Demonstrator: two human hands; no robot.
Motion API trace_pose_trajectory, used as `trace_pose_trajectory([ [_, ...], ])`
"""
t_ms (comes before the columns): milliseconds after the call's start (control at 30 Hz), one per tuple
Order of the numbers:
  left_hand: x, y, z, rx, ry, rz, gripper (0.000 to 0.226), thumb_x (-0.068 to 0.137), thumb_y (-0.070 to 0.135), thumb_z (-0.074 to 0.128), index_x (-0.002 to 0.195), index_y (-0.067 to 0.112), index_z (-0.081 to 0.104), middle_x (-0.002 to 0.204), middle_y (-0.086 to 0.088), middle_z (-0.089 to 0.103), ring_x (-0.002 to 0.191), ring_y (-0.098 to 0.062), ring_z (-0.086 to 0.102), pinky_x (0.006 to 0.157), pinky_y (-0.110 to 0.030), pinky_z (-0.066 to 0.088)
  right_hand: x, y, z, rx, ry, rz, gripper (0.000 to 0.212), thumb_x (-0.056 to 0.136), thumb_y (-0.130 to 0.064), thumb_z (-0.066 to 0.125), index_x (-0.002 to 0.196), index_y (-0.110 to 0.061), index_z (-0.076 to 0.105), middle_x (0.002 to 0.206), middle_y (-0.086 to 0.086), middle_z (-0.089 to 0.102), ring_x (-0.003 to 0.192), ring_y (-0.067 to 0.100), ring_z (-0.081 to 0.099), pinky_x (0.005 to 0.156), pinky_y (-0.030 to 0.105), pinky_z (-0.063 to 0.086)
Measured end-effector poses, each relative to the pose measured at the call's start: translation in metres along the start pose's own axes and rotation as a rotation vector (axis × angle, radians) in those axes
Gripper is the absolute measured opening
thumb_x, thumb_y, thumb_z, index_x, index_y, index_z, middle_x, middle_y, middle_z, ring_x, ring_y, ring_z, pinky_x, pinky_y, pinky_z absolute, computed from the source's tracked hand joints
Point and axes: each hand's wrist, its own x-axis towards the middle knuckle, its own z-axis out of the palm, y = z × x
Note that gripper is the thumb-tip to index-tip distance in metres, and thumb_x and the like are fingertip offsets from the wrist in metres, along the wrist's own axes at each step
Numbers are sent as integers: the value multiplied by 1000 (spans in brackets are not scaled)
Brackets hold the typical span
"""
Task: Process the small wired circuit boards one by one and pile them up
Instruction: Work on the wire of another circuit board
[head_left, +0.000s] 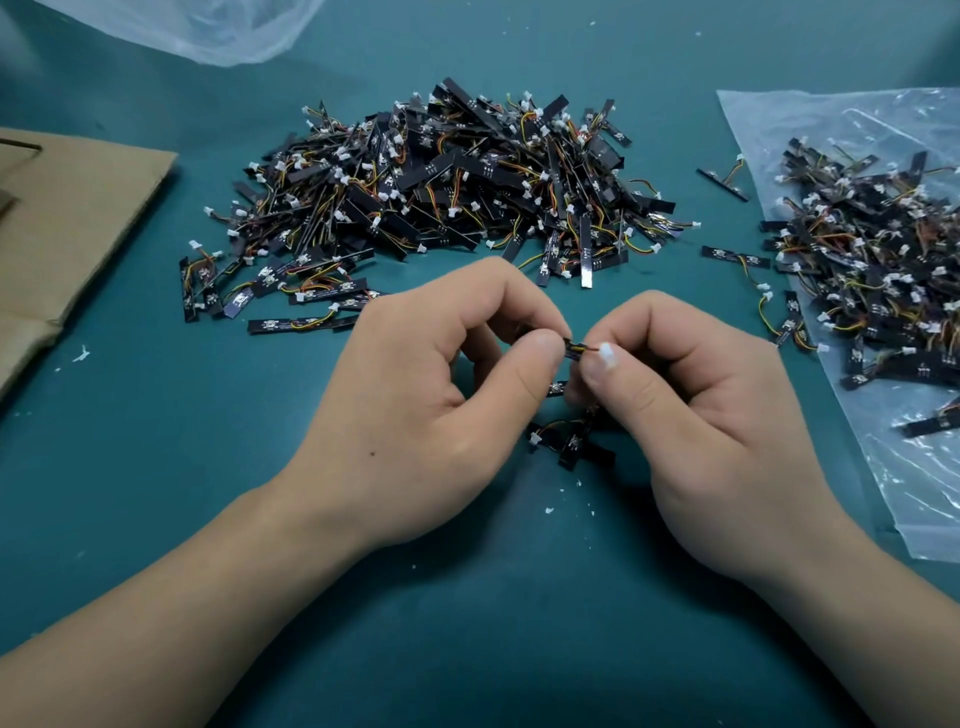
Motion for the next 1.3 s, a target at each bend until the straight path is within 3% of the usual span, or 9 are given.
trace_pose_trajectory([
  [200,1,1,0,17,-4,-16,11,92,15,64,81,18,63,70,10,60,65,-10,57,58,-22,43,0,0,-1,6,6,10,23,95,-39,56,82,-21,63,71,6,64,62,29,56,60,47,44],
  [367,1,0,-1,-10,0,-14,15,84,8,63,70,11,60,64,1,59,63,-18,54,60,-24,41,0,-1,-1,-13,-30,-25,17,96,-35,57,84,-24,64,74,3,64,58,27,54,57,45,44],
  [600,0,-2,-2,-58,-77,-9,14,83,6,60,70,11,56,69,-4,62,66,-23,56,61,-31,43,-1,-1,-3,7,-37,-33,12,88,-31,60,82,-23,65,71,6,64,58,29,54,55,46,43],
  [833,0,-2,-2,-56,-120,25,21,74,0,56,63,14,45,69,-5,60,67,-24,53,63,-26,40,0,-1,-1,17,-54,-34,12,85,-30,60,77,-22,63,69,8,63,58,30,54,53,46,43],
  [1100,-1,-3,0,-7,-103,23,14,74,3,56,63,7,49,67,-8,62,63,-25,52,58,-31,41,0,-1,-1,-3,-65,-35,10,85,-19,62,75,-18,61,66,8,62,57,28,53,52,45,42],
  [1300,-1,-3,-1,4,-96,7,11,75,4,56,65,6,52,67,-9,62,64,-26,54,58,-36,42,0,-1,-1,-21,-64,-28,11,88,-13,64,78,-19,64,63,4,61,52,18,48,48,35,40],
])
